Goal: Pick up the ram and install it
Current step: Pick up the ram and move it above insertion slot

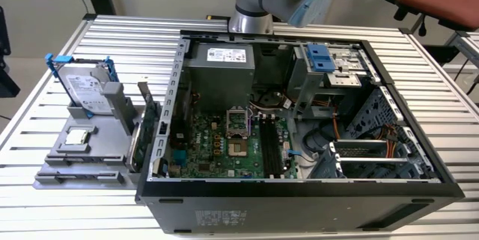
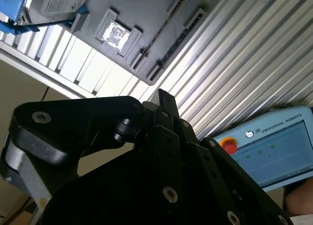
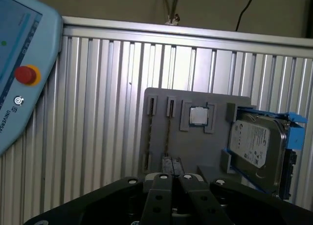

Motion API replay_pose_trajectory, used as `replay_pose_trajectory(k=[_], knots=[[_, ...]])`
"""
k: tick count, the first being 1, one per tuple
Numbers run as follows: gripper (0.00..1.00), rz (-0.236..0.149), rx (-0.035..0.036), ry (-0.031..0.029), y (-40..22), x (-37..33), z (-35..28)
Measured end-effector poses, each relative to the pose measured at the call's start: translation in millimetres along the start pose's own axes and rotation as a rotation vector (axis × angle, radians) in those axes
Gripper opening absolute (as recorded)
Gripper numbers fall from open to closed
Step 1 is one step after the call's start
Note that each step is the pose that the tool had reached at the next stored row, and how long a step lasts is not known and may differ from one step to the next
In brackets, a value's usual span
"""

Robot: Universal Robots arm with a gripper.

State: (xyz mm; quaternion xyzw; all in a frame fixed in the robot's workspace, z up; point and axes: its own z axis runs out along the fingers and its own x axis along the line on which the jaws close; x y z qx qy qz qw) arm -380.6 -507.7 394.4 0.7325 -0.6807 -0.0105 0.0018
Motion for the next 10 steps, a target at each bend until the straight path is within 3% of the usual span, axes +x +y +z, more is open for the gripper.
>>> replay_pose_trajectory(k=[5,6,10], knots=[[0.00,-0.002,0.0000,0.0000,0.0,0.0,0.0],[1.00,-0.002,0.0000,0.0001,0.0,0.0,0.0],[1.00,-0.004,0.0000,0.0001,0.0,0.0,0.0]])
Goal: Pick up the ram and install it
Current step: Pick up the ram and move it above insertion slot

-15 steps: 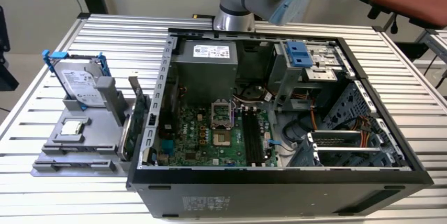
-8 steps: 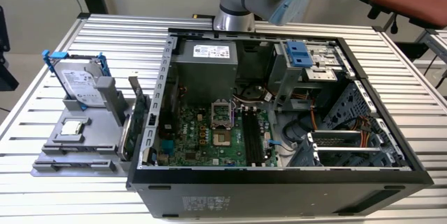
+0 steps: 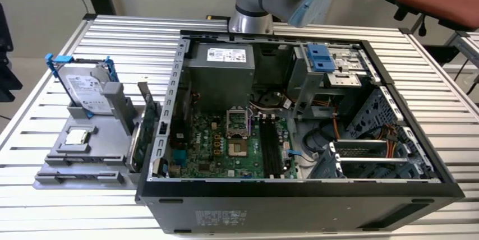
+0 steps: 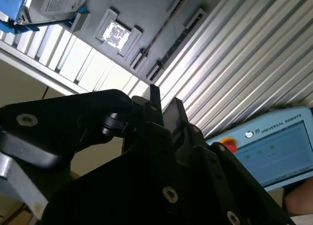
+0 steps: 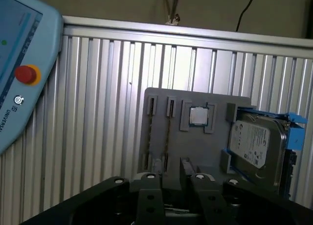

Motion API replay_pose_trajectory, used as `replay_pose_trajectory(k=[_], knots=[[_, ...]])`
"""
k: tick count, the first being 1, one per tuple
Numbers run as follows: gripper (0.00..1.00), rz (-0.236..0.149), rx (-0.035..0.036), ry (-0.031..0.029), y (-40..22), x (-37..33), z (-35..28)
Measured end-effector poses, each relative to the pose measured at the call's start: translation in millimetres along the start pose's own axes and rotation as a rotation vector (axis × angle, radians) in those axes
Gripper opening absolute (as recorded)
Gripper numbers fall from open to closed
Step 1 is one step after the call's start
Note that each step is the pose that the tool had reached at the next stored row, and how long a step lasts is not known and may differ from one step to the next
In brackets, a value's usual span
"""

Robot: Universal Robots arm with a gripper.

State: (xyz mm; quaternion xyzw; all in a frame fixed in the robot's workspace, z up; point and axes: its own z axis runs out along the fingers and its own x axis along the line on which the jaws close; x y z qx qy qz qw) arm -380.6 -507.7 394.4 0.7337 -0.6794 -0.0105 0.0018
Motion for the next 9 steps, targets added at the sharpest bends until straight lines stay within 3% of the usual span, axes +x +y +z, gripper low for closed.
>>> replay_pose_trajectory(k=[9], knots=[[1.00,-0.003,0.0000,0.0000,0.0,0.0,0.0]])
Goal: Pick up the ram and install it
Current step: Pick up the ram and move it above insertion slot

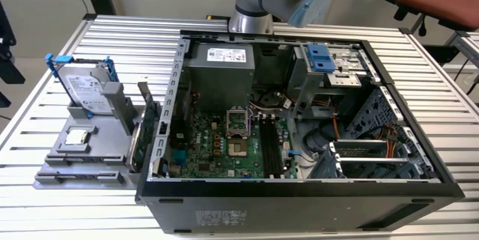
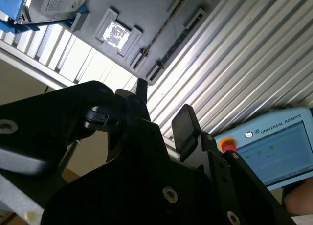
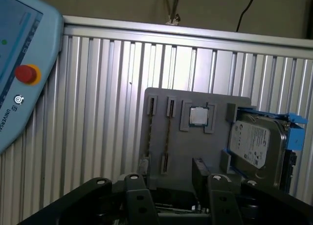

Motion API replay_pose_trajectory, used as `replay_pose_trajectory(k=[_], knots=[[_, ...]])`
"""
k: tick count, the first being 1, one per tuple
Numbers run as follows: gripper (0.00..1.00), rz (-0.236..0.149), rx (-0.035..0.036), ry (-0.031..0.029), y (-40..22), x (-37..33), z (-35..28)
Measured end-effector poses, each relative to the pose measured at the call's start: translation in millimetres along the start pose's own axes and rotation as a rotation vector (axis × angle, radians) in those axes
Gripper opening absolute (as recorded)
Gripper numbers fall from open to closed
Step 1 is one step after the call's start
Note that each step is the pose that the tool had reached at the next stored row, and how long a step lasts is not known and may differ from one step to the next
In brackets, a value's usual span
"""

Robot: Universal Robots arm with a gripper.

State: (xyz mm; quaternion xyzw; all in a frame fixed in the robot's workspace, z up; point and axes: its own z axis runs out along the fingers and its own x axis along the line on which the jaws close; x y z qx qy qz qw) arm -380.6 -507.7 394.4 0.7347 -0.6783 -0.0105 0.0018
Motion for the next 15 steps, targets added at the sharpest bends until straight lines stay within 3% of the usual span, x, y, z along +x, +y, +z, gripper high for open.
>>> replay_pose_trajectory(k=[4,15], knots=[[1.00,0.007,0.0001,-0.0001,-0.1,0.0,2.8],[1.00,0.038,0.0004,-0.0006,-1.9,0.3,17.8]])
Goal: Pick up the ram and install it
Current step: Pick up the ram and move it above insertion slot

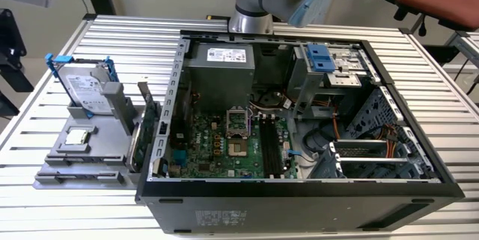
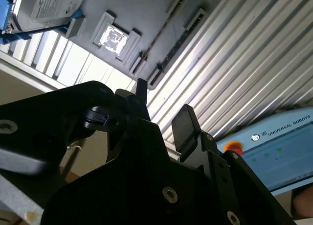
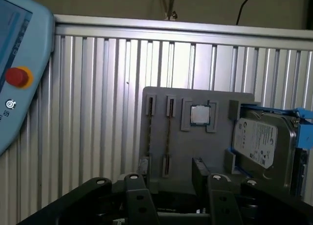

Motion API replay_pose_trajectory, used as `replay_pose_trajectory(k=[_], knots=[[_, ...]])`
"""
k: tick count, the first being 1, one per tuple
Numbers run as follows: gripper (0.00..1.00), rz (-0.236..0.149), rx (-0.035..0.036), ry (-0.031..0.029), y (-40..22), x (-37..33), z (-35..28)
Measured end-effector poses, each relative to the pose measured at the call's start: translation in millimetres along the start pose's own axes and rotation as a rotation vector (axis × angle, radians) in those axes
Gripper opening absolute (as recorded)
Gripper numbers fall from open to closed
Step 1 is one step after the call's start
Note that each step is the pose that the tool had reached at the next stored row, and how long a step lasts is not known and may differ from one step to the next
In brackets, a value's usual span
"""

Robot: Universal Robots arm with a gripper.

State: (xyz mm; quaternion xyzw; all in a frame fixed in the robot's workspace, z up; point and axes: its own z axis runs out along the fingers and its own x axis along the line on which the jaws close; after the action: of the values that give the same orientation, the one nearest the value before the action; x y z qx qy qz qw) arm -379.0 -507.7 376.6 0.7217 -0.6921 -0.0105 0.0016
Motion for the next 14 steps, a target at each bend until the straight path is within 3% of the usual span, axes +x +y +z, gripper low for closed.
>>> replay_pose_trajectory(k=[14], knots=[[1.00,0.002,-0.0002,0.0001,-3.5,0.4,18.9]])
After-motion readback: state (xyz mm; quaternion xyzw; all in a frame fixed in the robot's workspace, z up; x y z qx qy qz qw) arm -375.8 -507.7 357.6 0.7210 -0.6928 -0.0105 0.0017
